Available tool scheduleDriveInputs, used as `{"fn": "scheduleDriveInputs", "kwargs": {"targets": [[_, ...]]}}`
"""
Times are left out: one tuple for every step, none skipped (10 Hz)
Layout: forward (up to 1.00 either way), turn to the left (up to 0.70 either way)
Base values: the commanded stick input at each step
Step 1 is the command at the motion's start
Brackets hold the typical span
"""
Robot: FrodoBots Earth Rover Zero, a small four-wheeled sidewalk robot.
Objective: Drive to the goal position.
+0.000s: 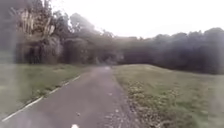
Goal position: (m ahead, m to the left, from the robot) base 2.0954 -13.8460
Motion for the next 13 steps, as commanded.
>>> {"fn": "scheduleDriveInputs", "kwargs": {"targets": [[1.00, 0.00], [1.00, 0.00], [1.00, 0.00], [1.00, 0.00], [1.00, 0.00], [1.00, 0.00], [1.00, 0.00], [1.00, 0.00], [1.00, 0.00], [1.00, 0.00], [1.00, 0.00], [1.00, 0.00], [1.00, 0.00]]}}
